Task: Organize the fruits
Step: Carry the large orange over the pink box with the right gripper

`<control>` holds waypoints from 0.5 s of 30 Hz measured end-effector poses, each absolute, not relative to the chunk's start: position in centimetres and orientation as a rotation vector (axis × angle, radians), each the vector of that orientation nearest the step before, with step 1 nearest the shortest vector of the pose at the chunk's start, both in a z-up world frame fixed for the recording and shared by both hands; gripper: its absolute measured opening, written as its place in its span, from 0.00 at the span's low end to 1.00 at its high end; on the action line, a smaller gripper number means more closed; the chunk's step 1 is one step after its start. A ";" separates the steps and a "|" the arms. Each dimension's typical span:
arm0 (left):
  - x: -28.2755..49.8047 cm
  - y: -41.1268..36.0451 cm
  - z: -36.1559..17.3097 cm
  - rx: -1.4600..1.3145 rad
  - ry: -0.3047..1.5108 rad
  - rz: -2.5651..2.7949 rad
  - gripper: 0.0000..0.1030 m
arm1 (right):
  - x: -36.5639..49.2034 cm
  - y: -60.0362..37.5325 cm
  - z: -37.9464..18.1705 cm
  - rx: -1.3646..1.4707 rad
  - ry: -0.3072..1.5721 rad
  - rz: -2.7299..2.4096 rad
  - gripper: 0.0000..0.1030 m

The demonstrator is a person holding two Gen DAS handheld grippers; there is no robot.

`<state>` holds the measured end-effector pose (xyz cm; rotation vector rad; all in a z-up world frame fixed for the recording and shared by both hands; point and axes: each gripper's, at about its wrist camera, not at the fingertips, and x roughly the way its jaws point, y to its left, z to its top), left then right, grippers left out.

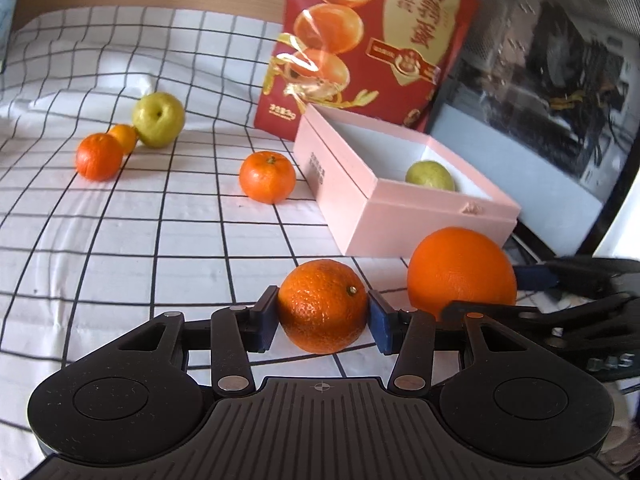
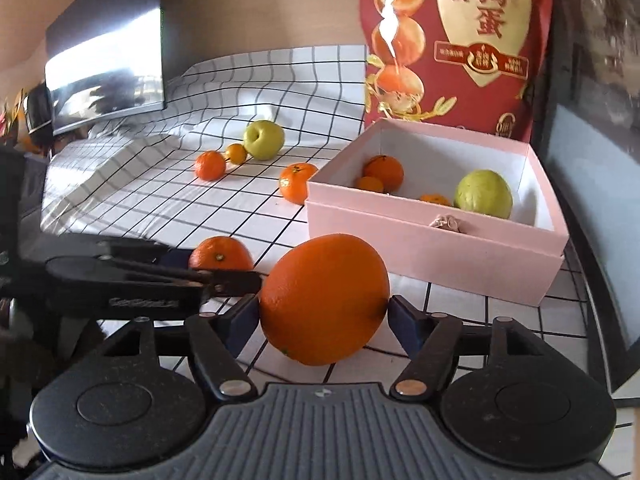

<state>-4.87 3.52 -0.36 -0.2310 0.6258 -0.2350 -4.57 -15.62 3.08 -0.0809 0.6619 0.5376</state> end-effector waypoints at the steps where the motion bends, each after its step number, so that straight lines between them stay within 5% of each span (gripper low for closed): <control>1: -4.9 3.6 -0.3 -0.229 0.625 -0.233 0.50 | -4.2 -15.4 2.9 -0.076 0.667 0.530 0.71; 15: -5.0 2.1 -0.3 -0.110 0.628 -0.193 0.50 | -0.3 -15.9 1.4 0.058 0.781 0.478 0.74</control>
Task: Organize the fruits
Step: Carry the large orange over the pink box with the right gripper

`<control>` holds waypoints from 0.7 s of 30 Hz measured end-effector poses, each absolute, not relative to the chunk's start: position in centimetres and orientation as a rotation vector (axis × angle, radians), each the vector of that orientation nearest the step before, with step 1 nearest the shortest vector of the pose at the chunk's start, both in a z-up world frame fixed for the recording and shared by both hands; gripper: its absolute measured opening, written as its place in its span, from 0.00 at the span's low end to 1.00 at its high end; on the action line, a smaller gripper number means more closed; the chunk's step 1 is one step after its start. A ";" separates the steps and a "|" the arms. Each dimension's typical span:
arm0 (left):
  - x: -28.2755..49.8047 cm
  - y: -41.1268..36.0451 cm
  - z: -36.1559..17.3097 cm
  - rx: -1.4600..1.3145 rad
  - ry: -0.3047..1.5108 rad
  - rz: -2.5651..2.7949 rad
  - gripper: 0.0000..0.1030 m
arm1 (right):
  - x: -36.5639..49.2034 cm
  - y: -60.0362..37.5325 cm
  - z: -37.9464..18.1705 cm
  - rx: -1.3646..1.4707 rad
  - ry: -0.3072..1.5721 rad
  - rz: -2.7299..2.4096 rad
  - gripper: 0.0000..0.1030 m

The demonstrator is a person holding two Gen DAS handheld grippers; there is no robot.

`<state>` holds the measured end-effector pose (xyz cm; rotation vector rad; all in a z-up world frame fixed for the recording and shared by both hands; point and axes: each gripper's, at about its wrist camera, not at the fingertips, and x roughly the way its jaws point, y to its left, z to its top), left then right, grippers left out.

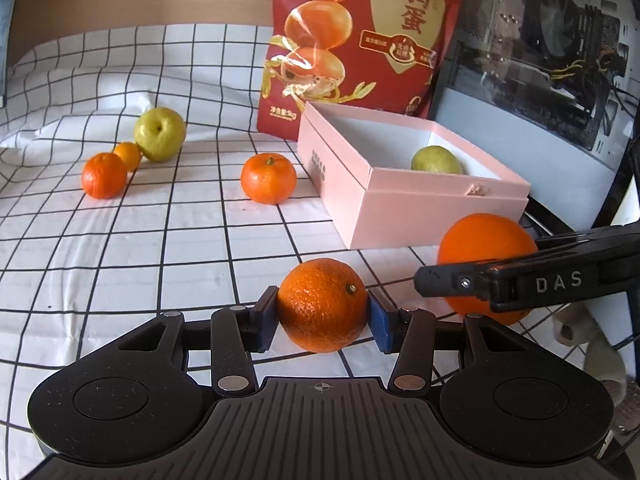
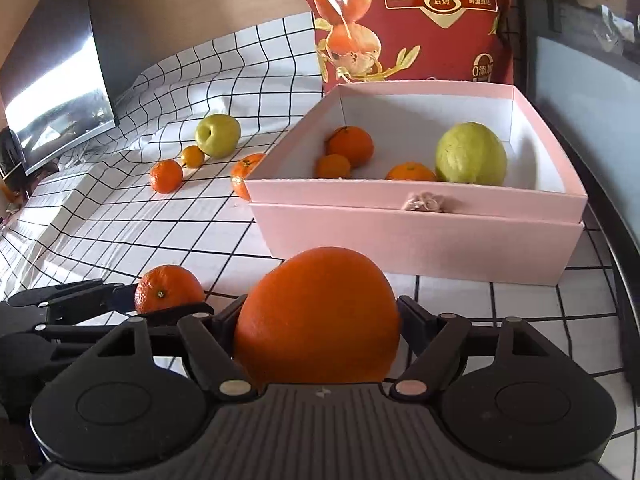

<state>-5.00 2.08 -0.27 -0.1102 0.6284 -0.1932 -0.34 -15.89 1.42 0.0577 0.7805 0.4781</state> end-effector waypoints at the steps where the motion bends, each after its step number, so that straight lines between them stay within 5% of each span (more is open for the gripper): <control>1: -5.0 2.0 -0.3 -0.117 0.628 -0.195 0.50 | -0.4 -15.9 1.4 0.047 0.781 0.478 0.73; 21: -3.3 1.9 -0.2 -0.127 0.634 -0.237 0.50 | -2.8 -16.2 2.3 -0.051 0.759 0.493 0.68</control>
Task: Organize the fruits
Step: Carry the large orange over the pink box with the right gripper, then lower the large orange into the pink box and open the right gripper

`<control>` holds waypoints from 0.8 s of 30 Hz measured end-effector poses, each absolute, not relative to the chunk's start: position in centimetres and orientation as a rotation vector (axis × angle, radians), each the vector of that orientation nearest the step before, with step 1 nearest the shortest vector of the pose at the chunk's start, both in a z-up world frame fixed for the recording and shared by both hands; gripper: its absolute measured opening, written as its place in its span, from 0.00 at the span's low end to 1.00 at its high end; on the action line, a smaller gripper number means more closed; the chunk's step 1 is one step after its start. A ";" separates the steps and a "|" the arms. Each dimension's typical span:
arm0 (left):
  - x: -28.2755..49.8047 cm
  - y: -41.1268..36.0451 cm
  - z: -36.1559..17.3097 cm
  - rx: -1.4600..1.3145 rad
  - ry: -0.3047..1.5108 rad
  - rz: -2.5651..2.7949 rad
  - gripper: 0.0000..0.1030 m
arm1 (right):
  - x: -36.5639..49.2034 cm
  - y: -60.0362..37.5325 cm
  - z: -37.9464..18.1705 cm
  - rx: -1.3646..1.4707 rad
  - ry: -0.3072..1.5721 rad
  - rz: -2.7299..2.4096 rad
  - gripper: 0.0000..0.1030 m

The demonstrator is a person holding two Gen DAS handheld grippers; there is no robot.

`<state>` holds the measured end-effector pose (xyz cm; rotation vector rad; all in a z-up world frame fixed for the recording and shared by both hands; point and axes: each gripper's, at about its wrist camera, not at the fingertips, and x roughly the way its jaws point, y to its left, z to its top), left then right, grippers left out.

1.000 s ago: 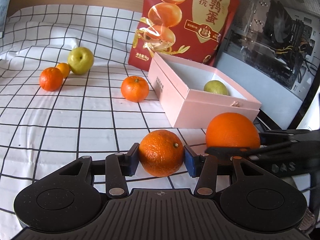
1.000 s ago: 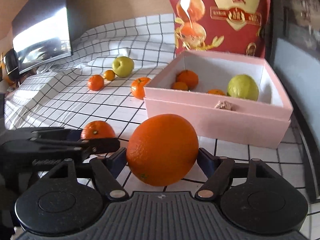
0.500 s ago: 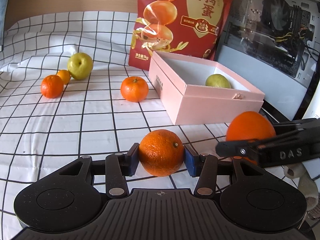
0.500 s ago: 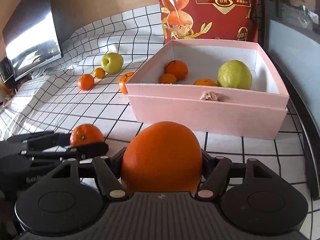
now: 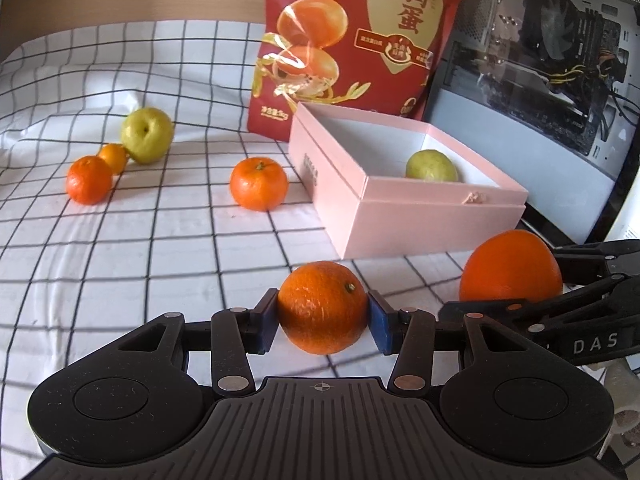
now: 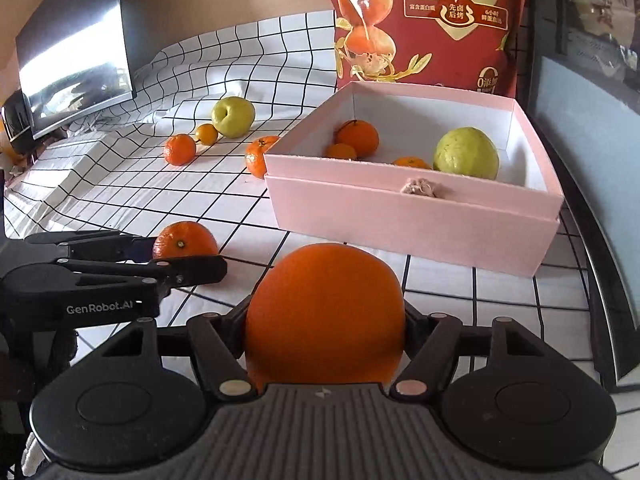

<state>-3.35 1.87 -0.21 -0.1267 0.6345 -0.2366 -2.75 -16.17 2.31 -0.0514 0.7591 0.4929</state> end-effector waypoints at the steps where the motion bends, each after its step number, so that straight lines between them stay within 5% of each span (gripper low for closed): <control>1: -3.0 1.8 0.0 -0.127 0.625 -0.242 0.50 | -2.6 -16.0 2.5 -0.061 0.750 0.486 0.68; 13: 4.4 0.1 9.4 -0.154 0.491 -0.313 0.50 | 0.6 -15.9 15.6 -0.099 0.408 0.305 0.68; 24: 11.3 -2.3 6.3 -0.169 0.646 -0.347 0.49 | 6.9 -17.0 20.7 -0.045 0.384 0.222 0.68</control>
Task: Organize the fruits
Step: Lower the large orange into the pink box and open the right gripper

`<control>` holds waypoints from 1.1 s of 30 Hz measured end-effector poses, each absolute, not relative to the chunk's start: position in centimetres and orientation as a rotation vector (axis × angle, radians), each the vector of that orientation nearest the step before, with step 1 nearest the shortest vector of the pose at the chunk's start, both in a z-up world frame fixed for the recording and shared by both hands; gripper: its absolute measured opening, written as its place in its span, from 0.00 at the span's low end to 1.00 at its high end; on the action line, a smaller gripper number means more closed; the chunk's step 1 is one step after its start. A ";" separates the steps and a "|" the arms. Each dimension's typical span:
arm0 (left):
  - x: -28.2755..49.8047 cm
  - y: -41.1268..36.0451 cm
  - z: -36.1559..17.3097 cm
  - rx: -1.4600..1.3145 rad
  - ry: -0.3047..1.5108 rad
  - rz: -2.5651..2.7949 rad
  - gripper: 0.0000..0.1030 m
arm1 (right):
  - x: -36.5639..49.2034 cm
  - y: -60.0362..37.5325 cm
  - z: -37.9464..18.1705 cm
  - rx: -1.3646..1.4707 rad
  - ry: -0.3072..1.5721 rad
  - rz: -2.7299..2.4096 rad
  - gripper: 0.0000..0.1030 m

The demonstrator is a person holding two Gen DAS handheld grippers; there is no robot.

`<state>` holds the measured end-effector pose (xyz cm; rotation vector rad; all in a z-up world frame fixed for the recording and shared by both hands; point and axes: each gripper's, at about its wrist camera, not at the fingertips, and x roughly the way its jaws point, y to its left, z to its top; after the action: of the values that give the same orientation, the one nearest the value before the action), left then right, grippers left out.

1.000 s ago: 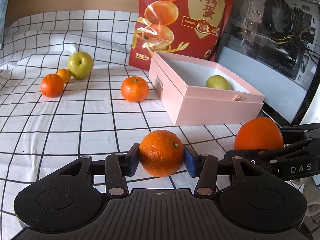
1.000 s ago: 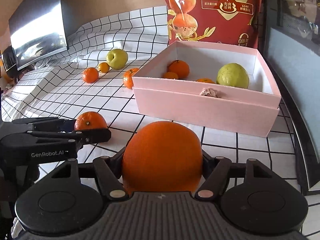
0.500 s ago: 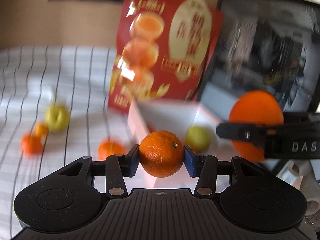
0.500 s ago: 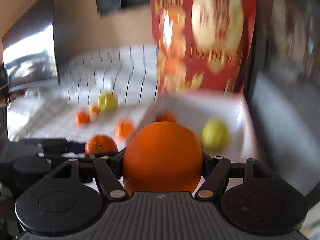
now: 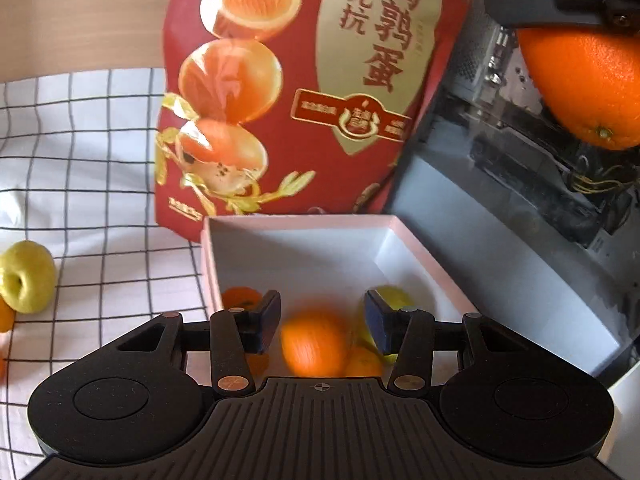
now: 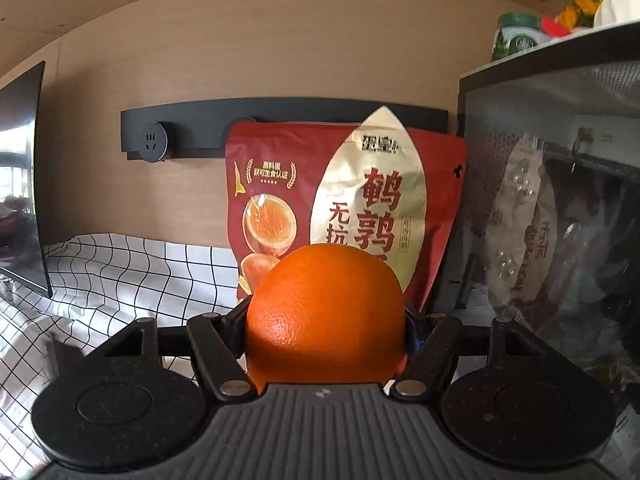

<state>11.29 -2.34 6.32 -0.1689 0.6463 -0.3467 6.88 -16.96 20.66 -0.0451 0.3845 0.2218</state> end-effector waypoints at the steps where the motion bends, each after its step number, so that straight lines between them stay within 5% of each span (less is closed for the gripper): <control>1: 10.9 -1.8 6.5 -0.193 0.621 -0.345 0.49 | 7.3 -17.1 20.5 -0.035 0.397 0.231 0.68; 11: 7.7 6.1 8.4 -0.312 0.451 -0.282 0.49 | 13.2 -15.8 14.2 0.074 0.647 0.266 0.68; 24: 5.1 19.5 2.8 -0.496 0.348 -0.004 0.49 | 20.3 -14.6 5.0 0.143 1.066 0.296 0.68; 30: 4.5 21.5 2.3 -0.531 0.359 0.045 0.49 | 18.6 -14.1 8.3 0.052 0.867 0.224 0.70; 33: 4.4 21.6 2.4 -0.523 0.367 0.050 0.49 | 15.4 -13.4 11.4 -0.052 0.644 0.201 0.83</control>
<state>4.44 21.62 2.42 -0.5234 0.3669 0.0504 15.40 -13.40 11.36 -0.0517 0.6438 0.2007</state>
